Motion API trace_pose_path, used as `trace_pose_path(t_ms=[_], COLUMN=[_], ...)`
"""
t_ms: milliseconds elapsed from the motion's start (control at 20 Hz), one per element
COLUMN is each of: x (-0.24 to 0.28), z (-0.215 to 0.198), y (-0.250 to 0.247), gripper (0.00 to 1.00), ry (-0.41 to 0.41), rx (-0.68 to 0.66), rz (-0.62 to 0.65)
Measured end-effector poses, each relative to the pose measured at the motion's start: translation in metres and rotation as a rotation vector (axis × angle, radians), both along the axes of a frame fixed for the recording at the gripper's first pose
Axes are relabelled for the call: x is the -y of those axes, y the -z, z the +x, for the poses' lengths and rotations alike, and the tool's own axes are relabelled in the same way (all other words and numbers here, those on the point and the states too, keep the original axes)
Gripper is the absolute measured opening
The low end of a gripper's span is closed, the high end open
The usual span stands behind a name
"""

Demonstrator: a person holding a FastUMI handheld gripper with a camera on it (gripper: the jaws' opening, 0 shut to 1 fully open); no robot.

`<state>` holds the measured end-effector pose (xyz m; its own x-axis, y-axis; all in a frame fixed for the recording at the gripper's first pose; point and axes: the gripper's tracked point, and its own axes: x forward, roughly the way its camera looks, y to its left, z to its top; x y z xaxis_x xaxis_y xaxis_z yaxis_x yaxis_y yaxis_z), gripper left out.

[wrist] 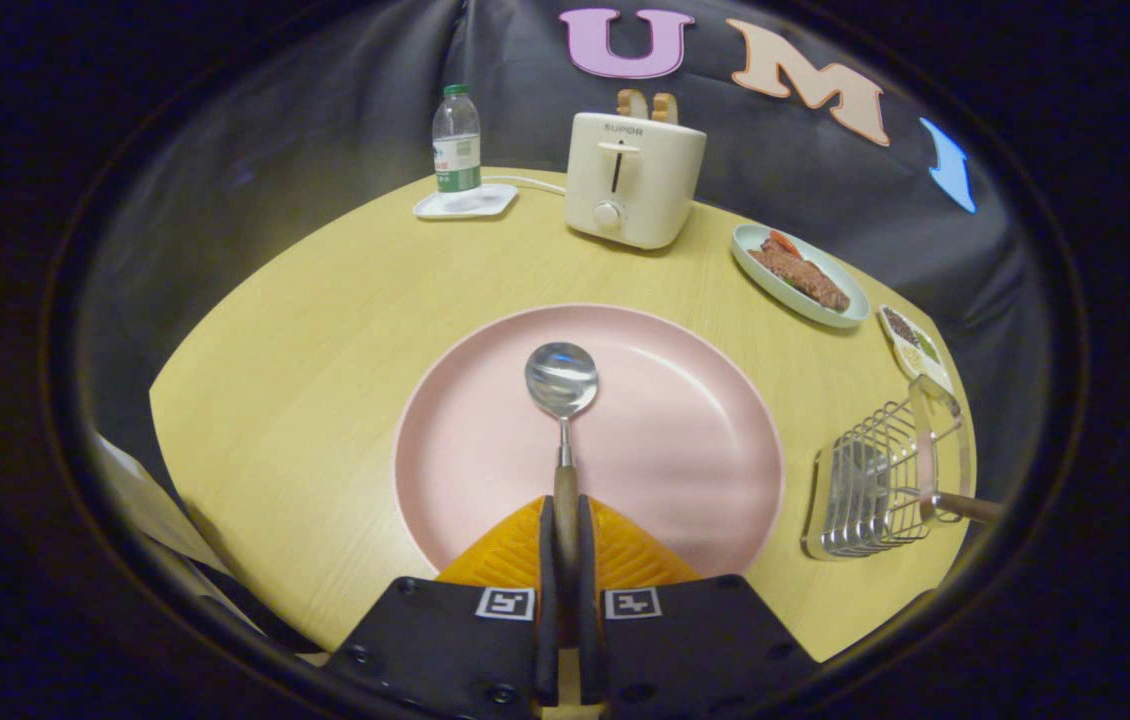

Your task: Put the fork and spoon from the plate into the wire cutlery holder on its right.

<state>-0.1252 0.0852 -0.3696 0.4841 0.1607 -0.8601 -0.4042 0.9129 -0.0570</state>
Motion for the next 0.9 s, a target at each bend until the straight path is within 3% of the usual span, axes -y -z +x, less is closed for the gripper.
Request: trace_pose_path(t_ms=[300, 900], x=[0.007, 0.049], z=[-0.008, 0.004], y=[-0.004, -0.045], gripper=[0.06, 0.06], ry=[-0.036, -0.093], rx=[-0.054, -0.045], rz=[-0.005, -0.077])
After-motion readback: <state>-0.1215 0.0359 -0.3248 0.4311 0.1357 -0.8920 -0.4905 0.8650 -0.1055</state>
